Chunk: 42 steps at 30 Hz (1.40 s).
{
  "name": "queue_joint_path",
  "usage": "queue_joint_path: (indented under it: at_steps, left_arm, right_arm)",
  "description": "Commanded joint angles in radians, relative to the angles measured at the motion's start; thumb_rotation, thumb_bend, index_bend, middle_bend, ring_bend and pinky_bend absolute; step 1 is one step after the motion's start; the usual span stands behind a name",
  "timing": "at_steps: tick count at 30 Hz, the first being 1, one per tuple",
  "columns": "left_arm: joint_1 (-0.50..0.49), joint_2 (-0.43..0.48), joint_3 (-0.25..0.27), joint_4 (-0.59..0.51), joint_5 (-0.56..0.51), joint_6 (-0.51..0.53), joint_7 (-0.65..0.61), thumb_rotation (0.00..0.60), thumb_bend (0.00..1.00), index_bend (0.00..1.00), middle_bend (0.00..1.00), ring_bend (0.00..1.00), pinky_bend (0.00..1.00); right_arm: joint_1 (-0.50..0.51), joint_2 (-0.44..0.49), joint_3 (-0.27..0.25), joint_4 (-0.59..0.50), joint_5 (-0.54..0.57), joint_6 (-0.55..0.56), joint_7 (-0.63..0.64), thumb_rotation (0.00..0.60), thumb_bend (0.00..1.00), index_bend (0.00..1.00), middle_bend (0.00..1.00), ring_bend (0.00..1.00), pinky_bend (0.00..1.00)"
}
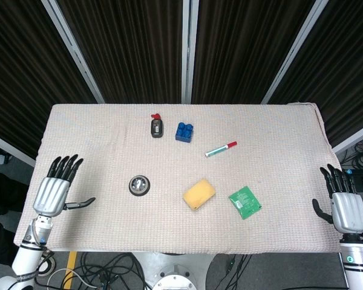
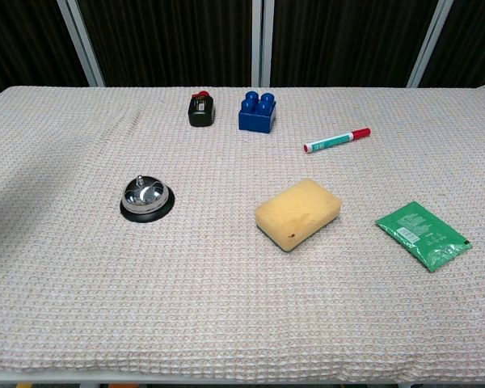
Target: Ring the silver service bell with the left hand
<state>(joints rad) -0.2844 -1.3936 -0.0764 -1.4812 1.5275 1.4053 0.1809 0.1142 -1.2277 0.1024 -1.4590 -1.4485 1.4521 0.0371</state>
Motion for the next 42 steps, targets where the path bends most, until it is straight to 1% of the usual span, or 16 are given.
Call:
queue_joint_path:
  at_steps: [1,4,6,9,14,16,19,21,29,37,42]
  left_arm:
    - [-0.025,-0.024,0.0,-0.007,0.015,-0.025,0.009,0.125,0.0,0.0,0.0,0.0,0.0]
    - [-0.065,-0.063,-0.013,0.011,0.015,-0.07,0.014,0.146,0.0,0.0,0.0,0.0,0.0]
    - [-0.096,-0.101,-0.024,0.037,-0.004,-0.116,0.006,0.158,0.0,0.0,0.0,0.0,0.0]
    - [-0.135,-0.159,-0.029,0.093,-0.019,-0.174,0.008,0.161,0.0,0.0,0.0,0.0,0.0]
    - [-0.174,-0.261,-0.036,0.156,-0.045,-0.221,-0.005,0.155,0.0,0.0,0.0,0.0,0.0]
    - [-0.183,-0.292,-0.034,0.168,-0.047,-0.228,-0.013,0.139,0.0,0.0,0.0,0.0,0.0]
    - [-0.195,-0.334,-0.023,0.185,-0.04,-0.239,-0.045,0.087,0.0,0.0,0.0,0.0,0.0]
    - [-0.204,-0.359,-0.016,0.208,-0.038,-0.249,-0.05,0.08,0.0,0.0,0.0,0.0,0.0]
    - [-0.215,-0.422,0.002,0.305,-0.066,-0.294,-0.081,0.068,0.0,0.0,0.0,0.0,0.0]
    - [-0.211,-0.463,0.038,0.414,-0.085,-0.347,-0.122,0.068,0.0,0.0,0.0,0.0,0.0]
    - [-0.215,-0.471,0.042,0.433,-0.065,-0.328,-0.138,0.069,0.0,0.0,0.0,0.0,0.0]
  right_arm:
    - [0.002,0.0,0.004,0.006,0.0,0.001,0.003,0.6,0.29,0.0,0.0,0.0,0.0]
    - [0.003,-0.002,0.007,0.008,-0.003,0.007,0.007,0.6,0.28,0.0,0.0,0.0,0.0]
    - [0.003,-0.001,0.005,0.007,-0.006,0.008,0.005,0.6,0.28,0.0,0.0,0.0,0.0]
    - [0.003,-0.001,-0.001,0.011,-0.018,0.009,0.0,0.6,0.28,0.0,0.0,0.0,0.0]
    - [0.005,-0.003,0.0,0.012,-0.032,0.022,0.004,0.6,0.27,0.0,0.0,0.0,0.0]
    - [0.004,-0.004,0.001,0.015,-0.031,0.024,0.009,0.6,0.27,0.0,0.0,0.0,0.0]
    - [0.003,-0.004,0.004,0.019,-0.024,0.023,0.021,0.6,0.27,0.0,0.0,0.0,0.0]
    - [0.002,-0.004,0.006,0.02,-0.024,0.027,0.028,0.6,0.27,0.0,0.0,0.0,0.0]
    - [0.001,-0.005,0.007,0.022,-0.026,0.032,0.036,0.6,0.25,0.0,0.0,0.0,0.0]
    - [0.003,-0.006,0.007,0.023,-0.022,0.026,0.032,0.6,0.25,0.0,0.0,0.0,0.0]
    - [0.001,-0.005,0.008,0.023,-0.022,0.03,0.036,0.6,0.25,0.0,0.0,0.0,0.0]
